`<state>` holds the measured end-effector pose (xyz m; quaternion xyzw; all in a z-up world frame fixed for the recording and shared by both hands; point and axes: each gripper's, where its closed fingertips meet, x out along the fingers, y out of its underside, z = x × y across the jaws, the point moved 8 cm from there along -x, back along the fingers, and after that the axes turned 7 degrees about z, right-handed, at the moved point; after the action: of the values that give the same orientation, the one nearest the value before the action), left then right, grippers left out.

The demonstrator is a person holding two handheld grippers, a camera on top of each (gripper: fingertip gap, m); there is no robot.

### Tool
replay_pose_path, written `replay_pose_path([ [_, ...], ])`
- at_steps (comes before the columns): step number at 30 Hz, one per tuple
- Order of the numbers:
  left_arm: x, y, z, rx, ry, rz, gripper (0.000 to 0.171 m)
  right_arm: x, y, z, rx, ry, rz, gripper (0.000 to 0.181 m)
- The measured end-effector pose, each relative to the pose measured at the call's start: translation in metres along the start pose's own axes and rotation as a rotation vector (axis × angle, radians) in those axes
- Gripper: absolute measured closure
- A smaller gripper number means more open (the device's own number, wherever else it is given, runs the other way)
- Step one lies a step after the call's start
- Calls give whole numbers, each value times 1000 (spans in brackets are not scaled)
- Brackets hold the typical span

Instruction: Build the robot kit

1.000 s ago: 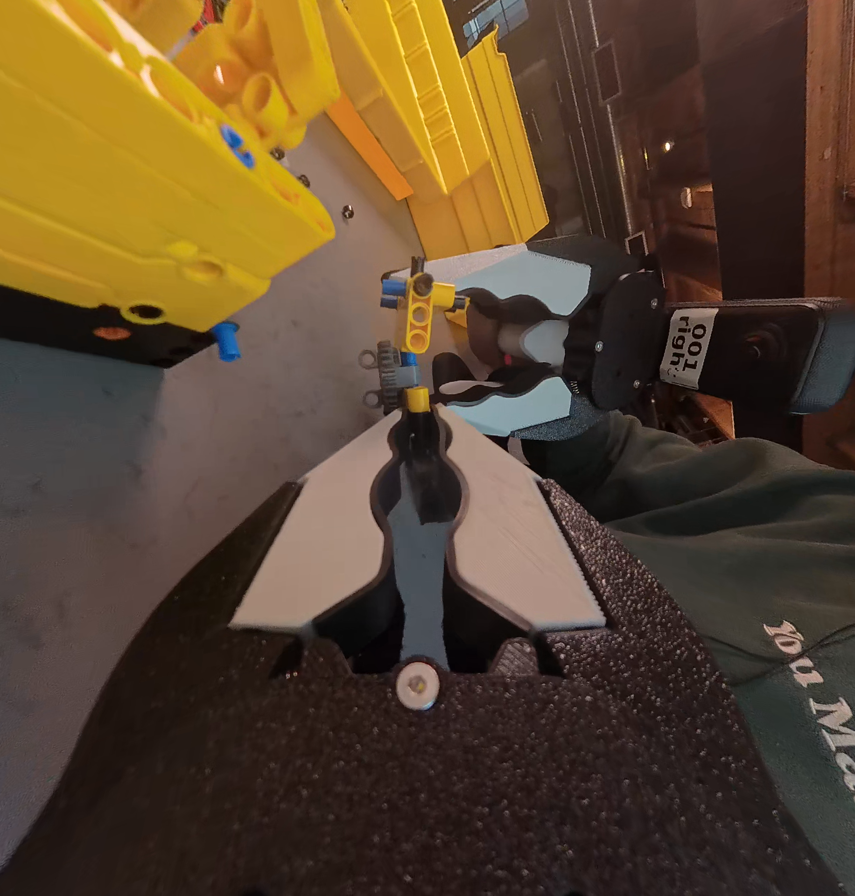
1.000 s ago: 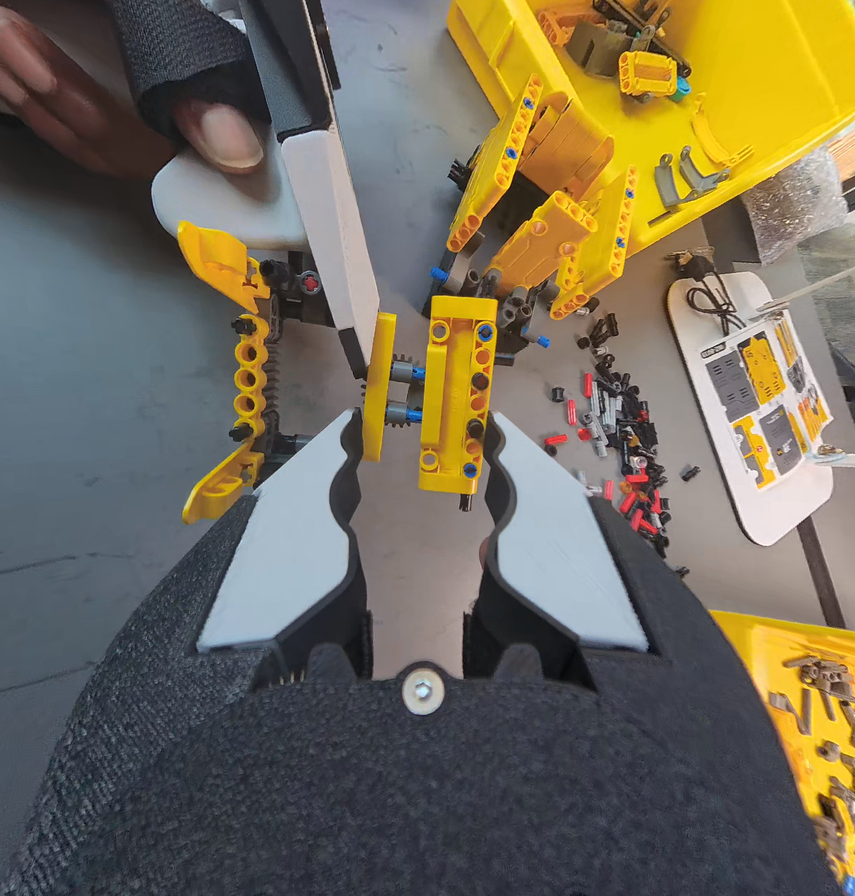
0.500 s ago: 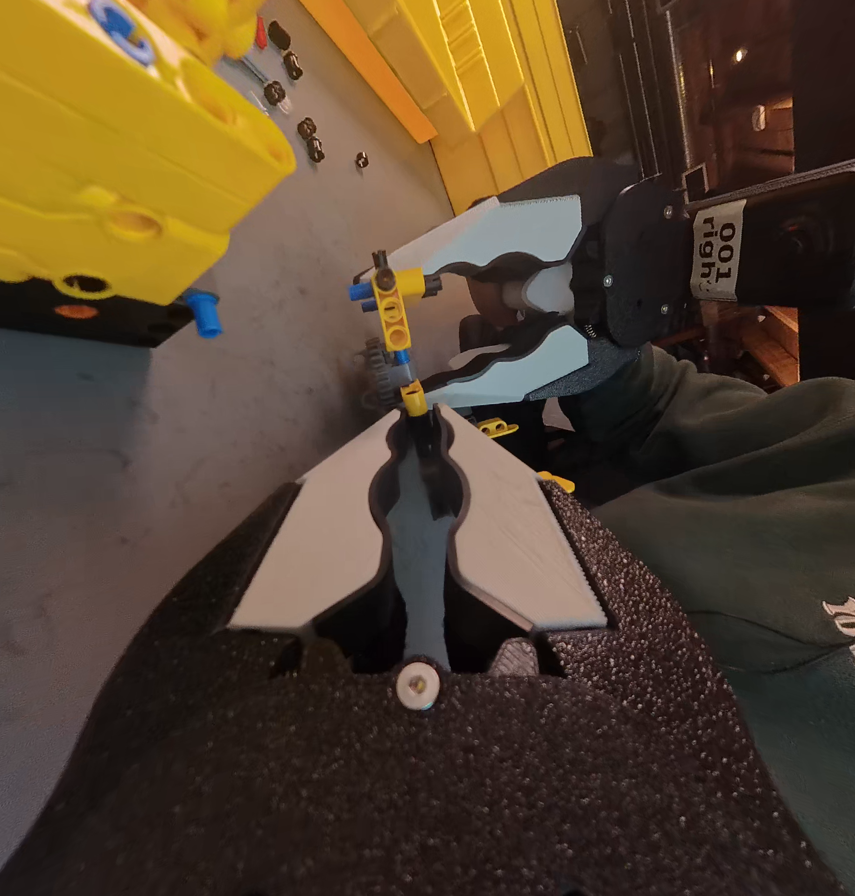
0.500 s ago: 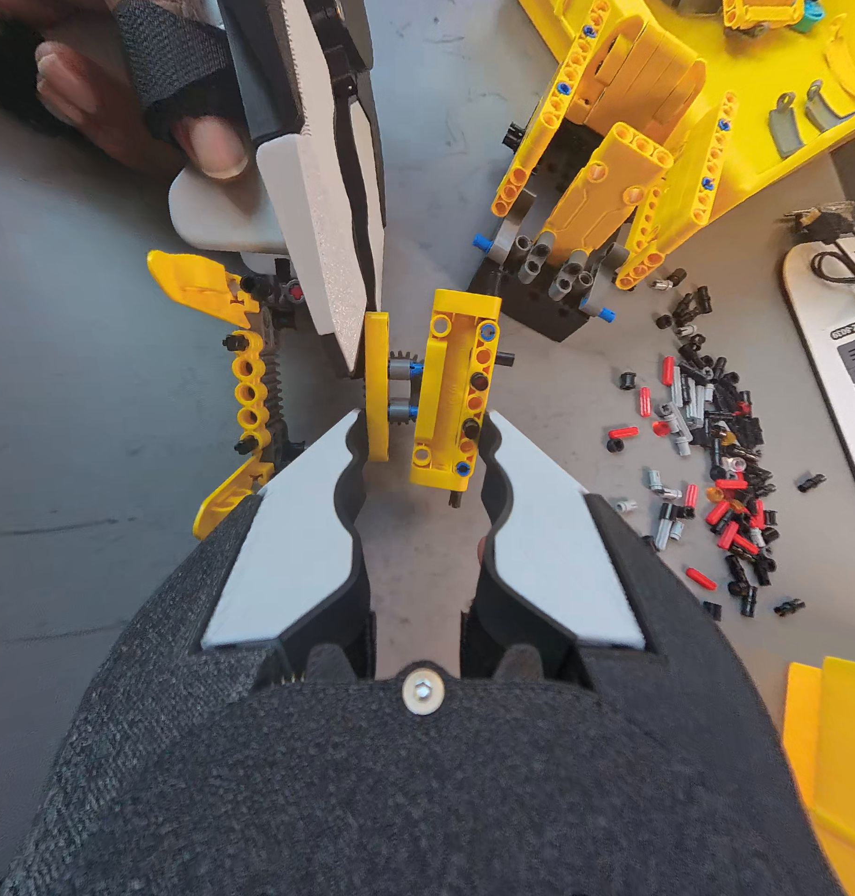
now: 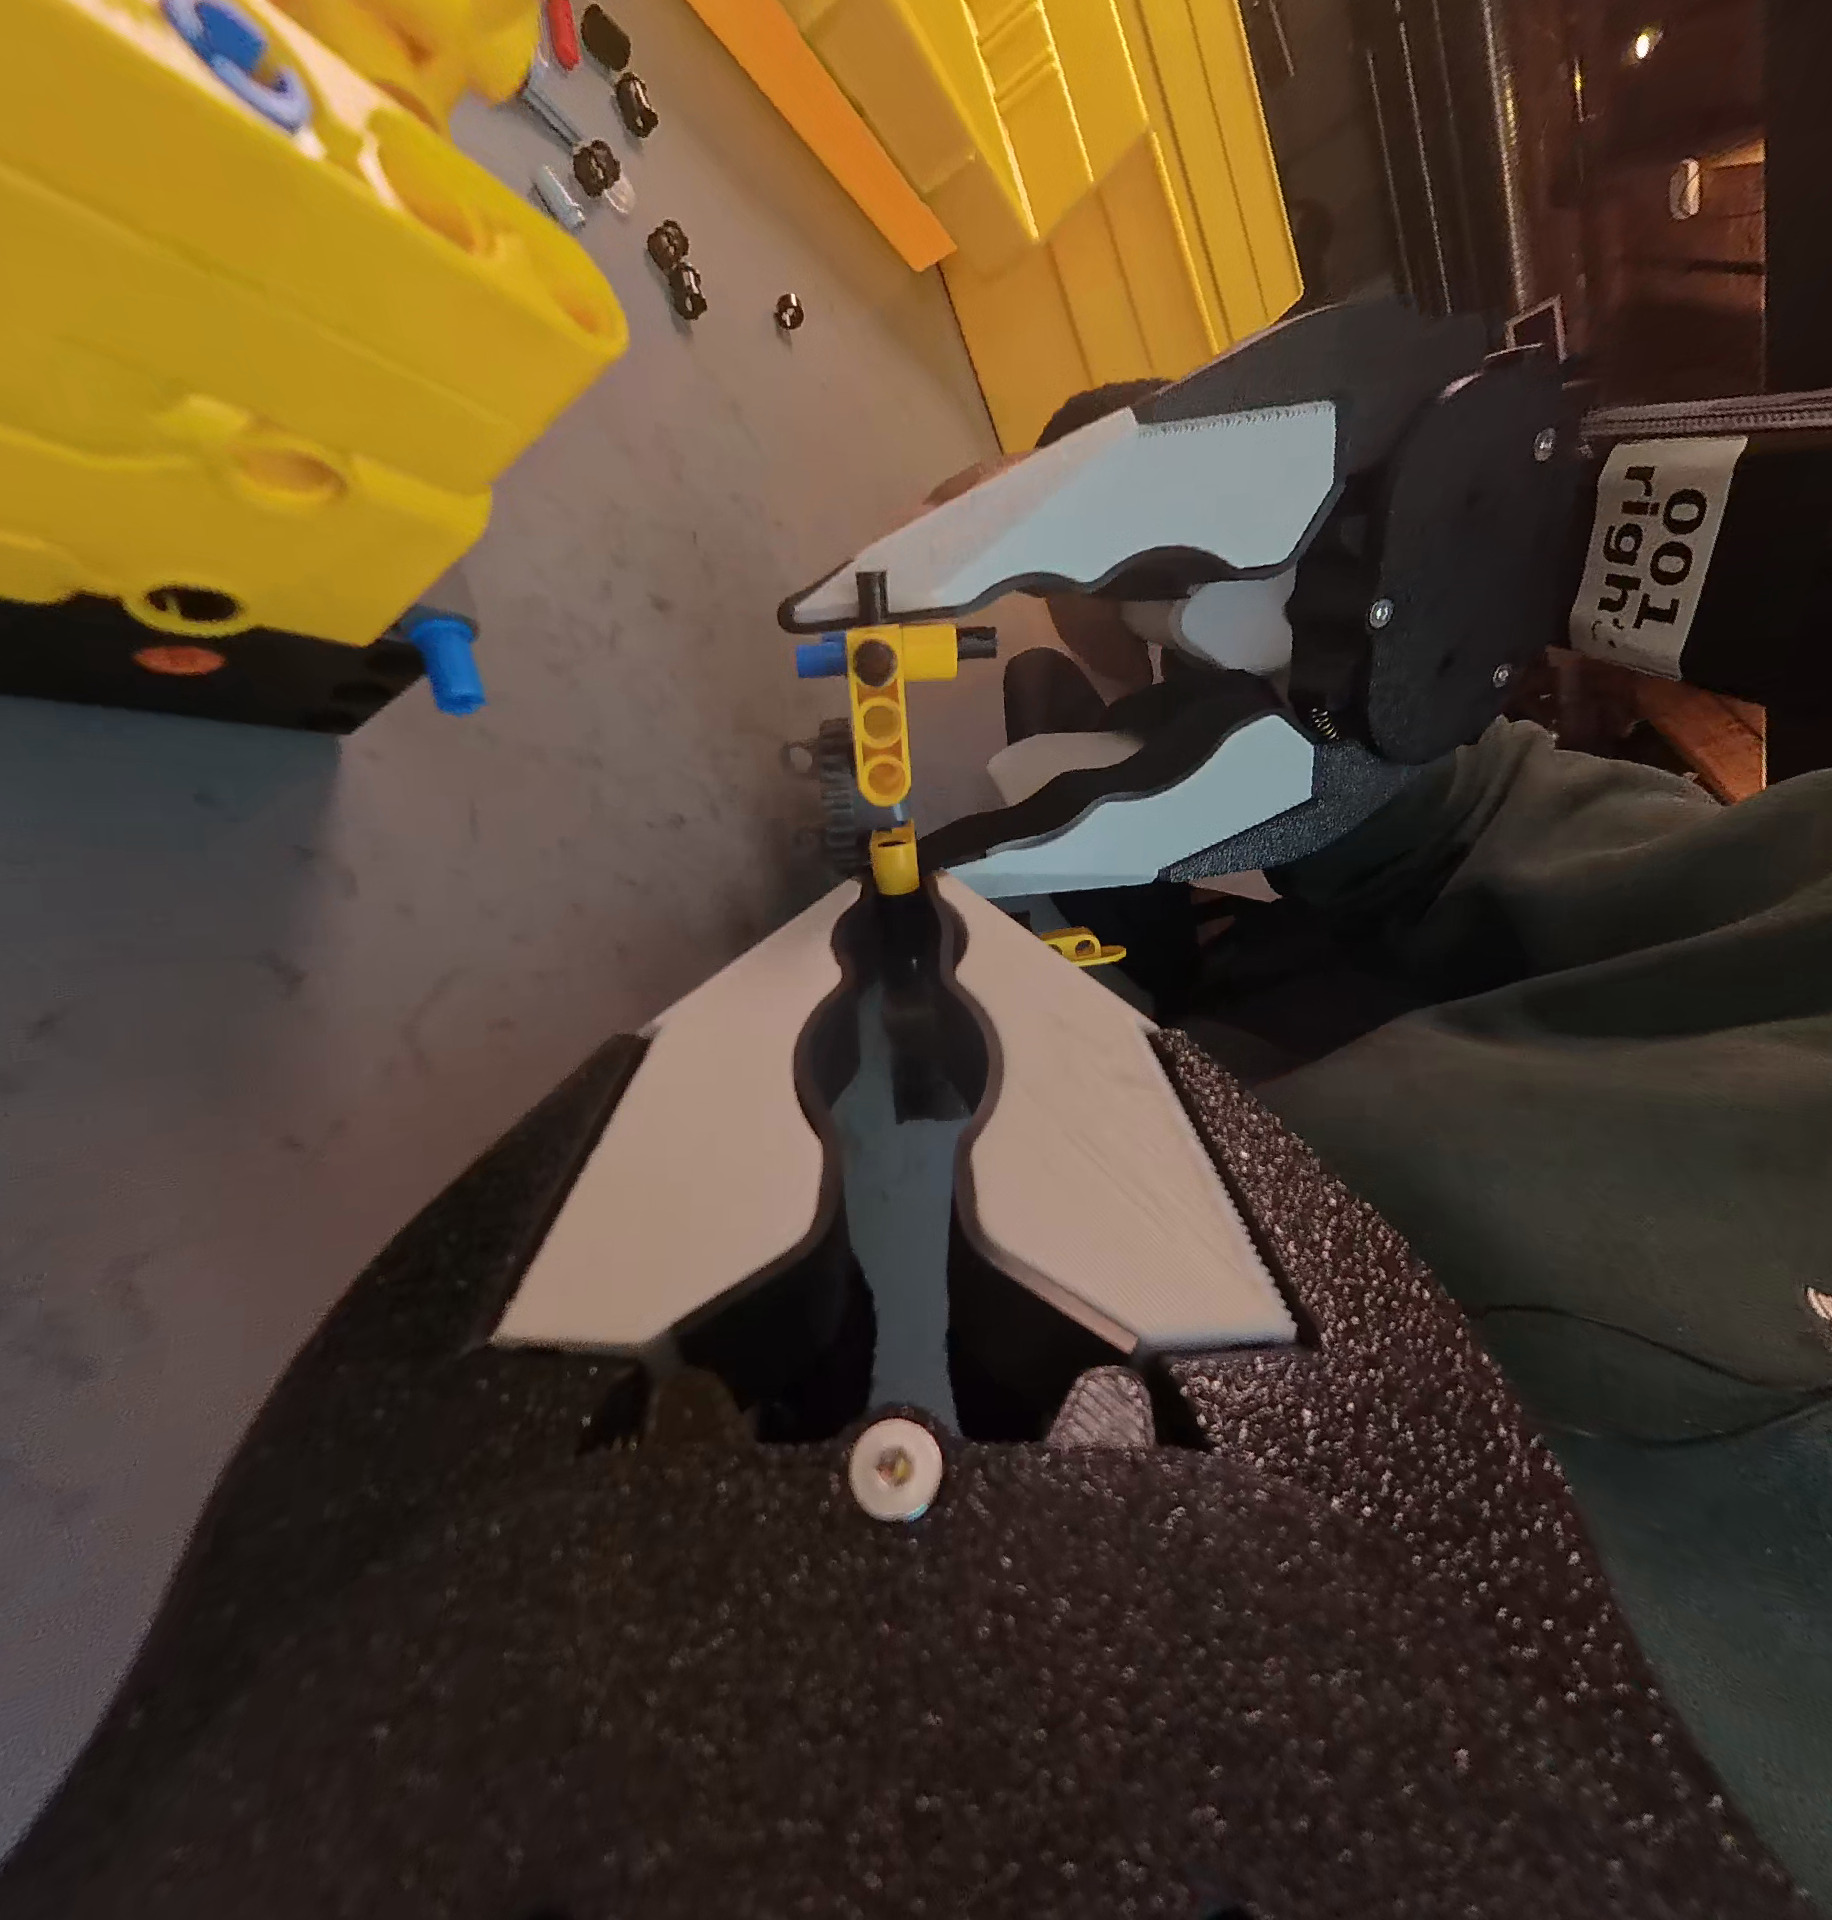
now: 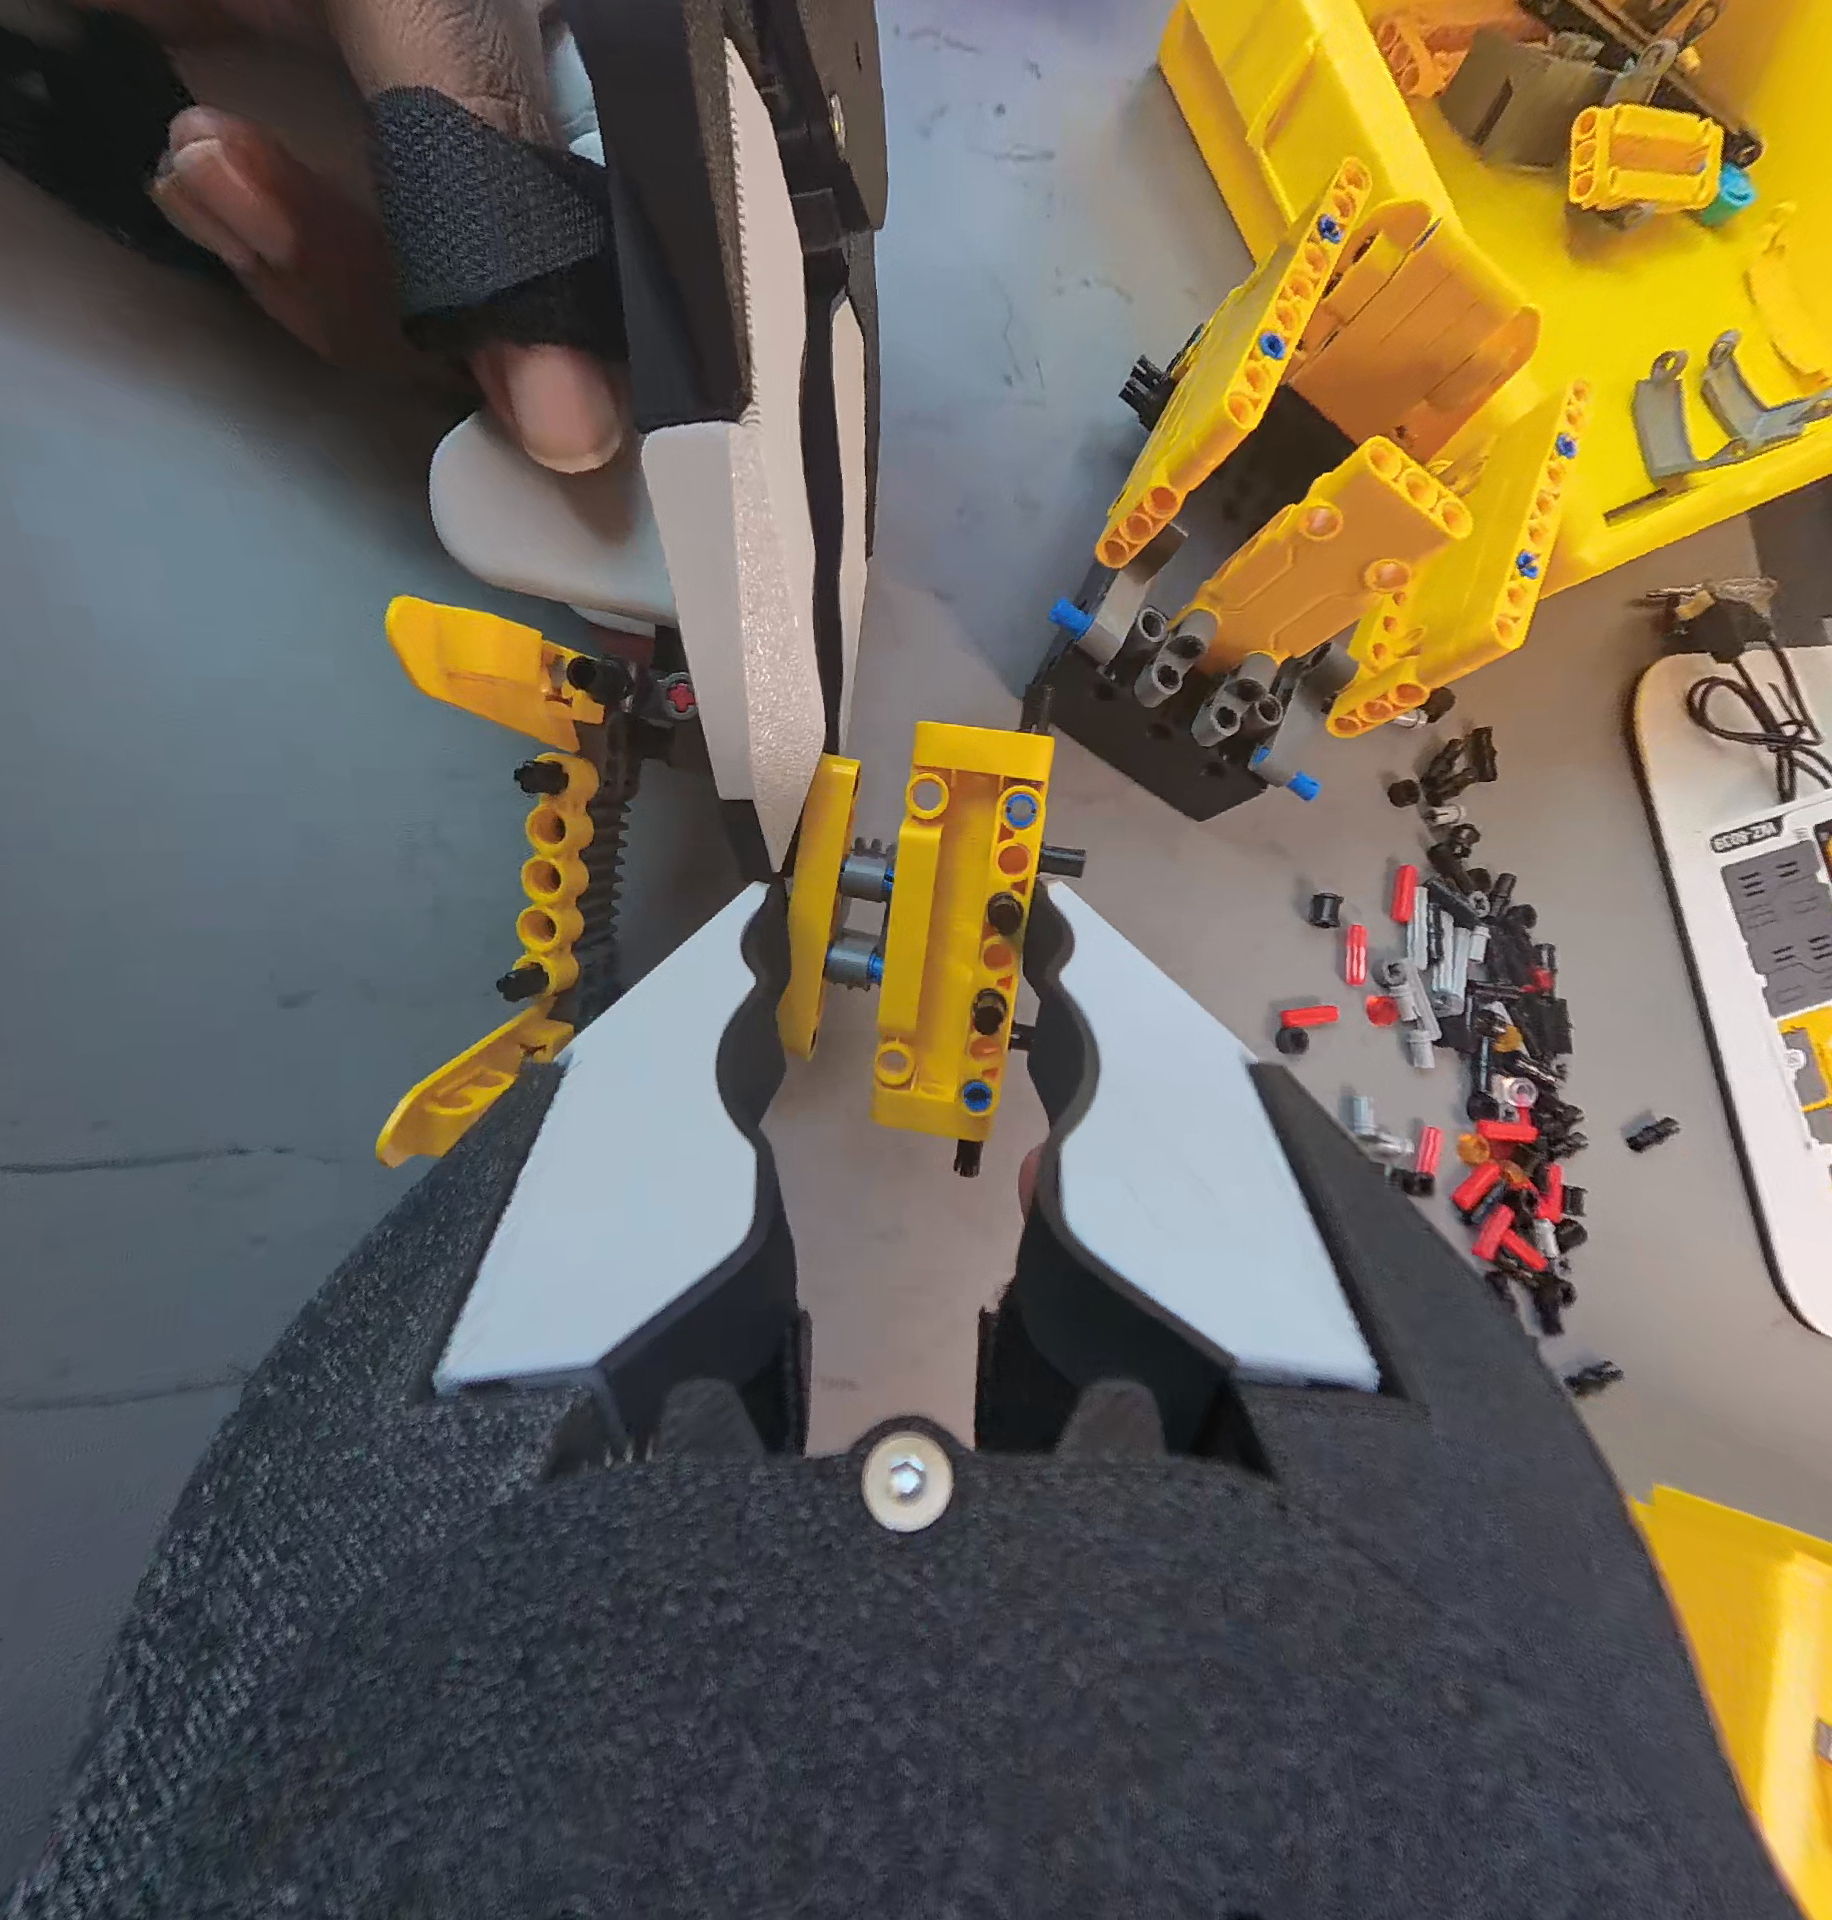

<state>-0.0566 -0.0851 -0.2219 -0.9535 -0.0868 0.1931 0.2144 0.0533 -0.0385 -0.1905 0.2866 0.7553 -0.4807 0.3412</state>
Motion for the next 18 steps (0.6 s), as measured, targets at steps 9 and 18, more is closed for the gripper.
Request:
replay_pose_path([
  [9,-4,-2,1,-7,11,-29,165,1,5,2,151,24,-68,138],
  [18,-7,-2,0,-9,13,-69,166,-1,0,3,54,112,-29,141],
])
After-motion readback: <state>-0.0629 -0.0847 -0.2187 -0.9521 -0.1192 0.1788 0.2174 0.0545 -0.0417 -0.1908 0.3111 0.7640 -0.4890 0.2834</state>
